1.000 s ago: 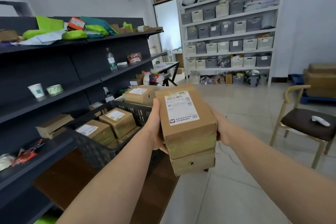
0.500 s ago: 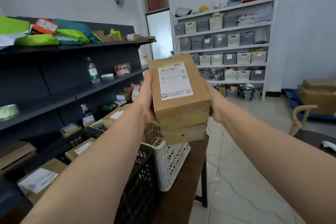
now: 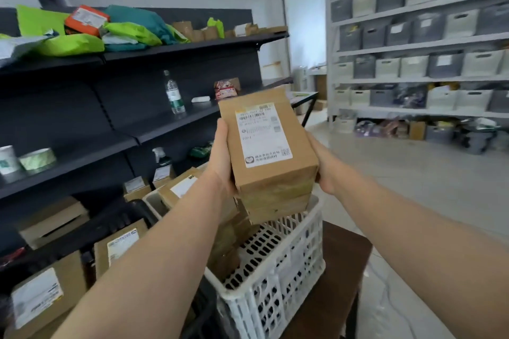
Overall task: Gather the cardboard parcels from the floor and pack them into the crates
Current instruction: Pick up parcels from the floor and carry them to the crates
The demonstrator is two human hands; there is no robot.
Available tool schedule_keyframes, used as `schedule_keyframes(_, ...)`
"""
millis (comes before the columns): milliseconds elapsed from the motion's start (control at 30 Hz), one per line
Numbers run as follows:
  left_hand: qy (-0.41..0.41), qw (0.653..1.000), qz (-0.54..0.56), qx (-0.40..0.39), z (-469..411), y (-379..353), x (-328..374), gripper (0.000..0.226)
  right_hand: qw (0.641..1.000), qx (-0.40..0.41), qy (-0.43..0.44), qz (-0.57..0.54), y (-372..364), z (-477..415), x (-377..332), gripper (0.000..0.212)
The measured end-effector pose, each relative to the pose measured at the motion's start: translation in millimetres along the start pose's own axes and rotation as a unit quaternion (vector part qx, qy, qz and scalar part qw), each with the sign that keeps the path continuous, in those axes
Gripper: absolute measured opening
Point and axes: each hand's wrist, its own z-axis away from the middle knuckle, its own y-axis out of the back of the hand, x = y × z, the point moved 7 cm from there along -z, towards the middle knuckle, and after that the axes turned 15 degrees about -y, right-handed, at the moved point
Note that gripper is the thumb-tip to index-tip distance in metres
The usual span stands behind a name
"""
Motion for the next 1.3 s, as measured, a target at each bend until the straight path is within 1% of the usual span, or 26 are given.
schedule_keyframes(100,0.021,0.997,0.000,0.069,-23.5,5.0,-29.6,0.073,0.998,-0.037,-0.049,0.017,7.1,-41.7,1.6,0.034)
schedule_keyframes(167,0.049,0.992,-0.005,0.112,-29.9,8.7,-50.4,0.078,0.995,-0.059,-0.078,0.034,9.5,-61.5,5.7,0.032)
schedule_keyframes(233,0.076,0.986,-0.010,0.151,-34.2,13.9,-69.3,0.084,0.990,-0.065,-0.107,0.061,14.0,-82.2,13.2,0.033)
schedule_keyframes(333,0.081,0.978,-0.025,0.193,-39.5,25.8,-79.4,0.079,0.987,-0.057,-0.112,0.100,16.3,-103.5,18.3,0.037)
schedule_keyframes(467,0.100,0.969,-0.059,0.216,-45.3,45.8,-86.6,0.092,0.981,-0.097,-0.129,0.106,0.3,-121.7,27.4,0.036)
schedule_keyframes(567,0.136,0.963,-0.092,0.214,-40.3,56.0,-96.7,0.098,0.972,-0.104,-0.177,0.116,-0.5,-133.1,48.5,0.039)
schedule_keyframes(600,0.144,0.962,-0.103,0.210,-38.4,56.5,-99.9,0.095,0.968,-0.098,-0.194,0.124,2.9,-136.1,55.9,0.038)
schedule_keyframes(667,0.142,0.960,-0.116,0.210,-37.5,54.5,-102.0,0.079,0.961,-0.079,-0.219,0.152,9.4,-141.3,68.3,0.032)
schedule_keyframes(733,0.145,0.956,-0.142,0.214,-38.3,49.9,-100.3,0.064,0.960,-0.041,-0.196,0.195,16.5,-148.6,67.4,0.026)
schedule_keyframes(800,0.148,0.947,-0.169,0.230,-39.5,51.1,-95.2,0.065,0.969,-0.005,-0.152,0.197,18.3,-152.3,52.6,0.027)
schedule_keyframes(867,0.154,0.931,-0.208,0.258,-39.9,57.5,-87.9,0.069,0.980,-0.006,-0.124,0.156,12.2,-148.2,35.5,0.035)
schedule_keyframes(933,0.156,0.921,-0.220,0.280,-38.0,64.8,-81.5,0.065,0.980,-0.022,-0.095,0.173,1.4,-145.4,24.9,0.033)
schedule_keyframes(1067,0.118,0.925,-0.209,0.295,-29.5,64.1,-65.6,0.045,0.967,-0.079,-0.068,0.232,-31.4,-132.5,25.8,0.028)
schedule_keyframes(1167,0.109,0.919,-0.227,0.304,-23.5,72.0,-57.8,0.032,0.955,-0.116,-0.052,0.267,-60.8,-124.4,33.7,0.024)
schedule_keyframes(1300,0.078,0.919,-0.190,0.336,-4.8,97.1,-46.3,0.036,0.943,-0.147,-0.025,0.297,-102.5,-118.6,47.9,0.017)
